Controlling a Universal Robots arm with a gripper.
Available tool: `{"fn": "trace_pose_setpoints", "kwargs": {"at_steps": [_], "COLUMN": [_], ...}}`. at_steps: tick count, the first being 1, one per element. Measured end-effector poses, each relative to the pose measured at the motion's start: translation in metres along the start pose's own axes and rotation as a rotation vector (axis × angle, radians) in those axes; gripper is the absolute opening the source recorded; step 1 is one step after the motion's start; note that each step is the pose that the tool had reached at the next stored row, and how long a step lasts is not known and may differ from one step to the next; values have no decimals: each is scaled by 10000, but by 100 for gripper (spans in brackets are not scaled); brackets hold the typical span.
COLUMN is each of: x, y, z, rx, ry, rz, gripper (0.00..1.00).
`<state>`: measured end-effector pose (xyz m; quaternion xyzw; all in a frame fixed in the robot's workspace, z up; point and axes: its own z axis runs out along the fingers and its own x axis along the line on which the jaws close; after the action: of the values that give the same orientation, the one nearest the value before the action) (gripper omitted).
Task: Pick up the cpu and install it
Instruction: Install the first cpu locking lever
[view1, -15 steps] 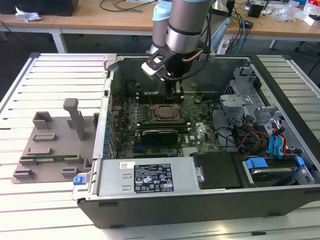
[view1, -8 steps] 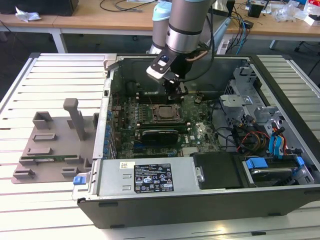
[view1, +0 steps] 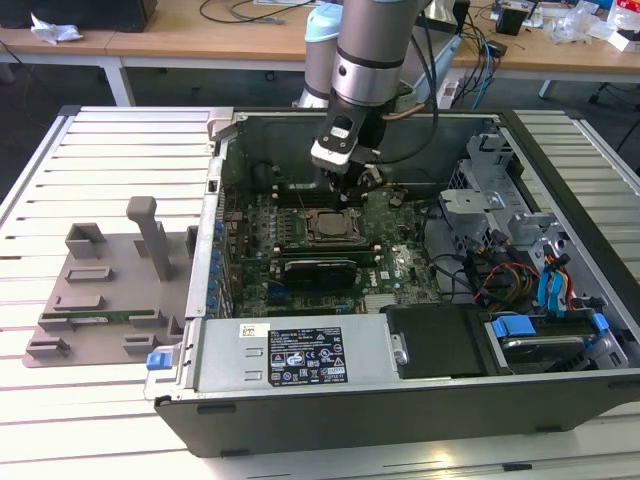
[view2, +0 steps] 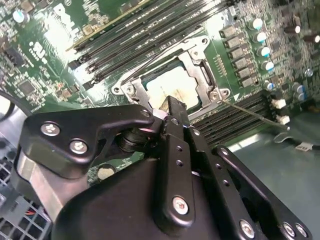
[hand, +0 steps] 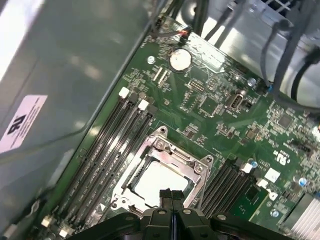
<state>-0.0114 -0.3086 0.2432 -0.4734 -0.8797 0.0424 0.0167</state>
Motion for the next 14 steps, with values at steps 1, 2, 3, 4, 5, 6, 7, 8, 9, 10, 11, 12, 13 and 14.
{"fn": "trace_pose_setpoints", "kwargs": {"at_steps": [1,2,3,4,5,6,7,8,9,10,11,12,13,14], "x": [0,0,0,0,0,0,0,0,0,0,0,0,0,0], "y": [0,0,0,0,0,0,0,0,0,0,0,0,0,0], "z": [0,0,0,0,0,0,0,0,0,0,0,0,0,0], "rx": [-2,-3,-5,-7,-8,-9,-10,-11,-11,-14,-14,-14,-16,-16], "ry": [-12,-21,-40,-55,-64,-76,-83,-90,-101,-112,-118,-124,-133,-138], "rz": [-127,-229,-438,-600,-701,-832,-911,-988,-1115,-1234,-1297,-1361,-1462,-1518], "gripper": [11,11,11,11,11,11,11,11,11,11,11,11,11,11]}}
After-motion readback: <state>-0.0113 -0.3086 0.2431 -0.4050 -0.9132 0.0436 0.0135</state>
